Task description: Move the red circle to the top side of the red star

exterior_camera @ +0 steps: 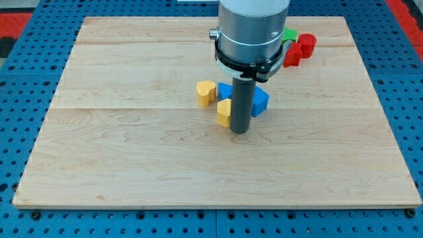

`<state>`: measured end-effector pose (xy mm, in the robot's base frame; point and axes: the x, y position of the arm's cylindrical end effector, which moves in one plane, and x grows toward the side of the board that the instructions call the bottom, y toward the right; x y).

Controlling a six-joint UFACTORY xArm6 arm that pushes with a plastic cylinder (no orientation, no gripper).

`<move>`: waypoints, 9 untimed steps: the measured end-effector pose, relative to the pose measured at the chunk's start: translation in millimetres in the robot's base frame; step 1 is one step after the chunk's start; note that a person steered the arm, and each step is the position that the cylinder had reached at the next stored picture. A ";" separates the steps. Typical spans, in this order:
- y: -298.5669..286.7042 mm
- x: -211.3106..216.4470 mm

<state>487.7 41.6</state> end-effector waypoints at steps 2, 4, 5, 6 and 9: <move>35.7 -3.4; 107.9 -70.0; 123.3 -103.2; 138.4 -134.0; 173.6 -177.6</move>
<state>310.1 215.2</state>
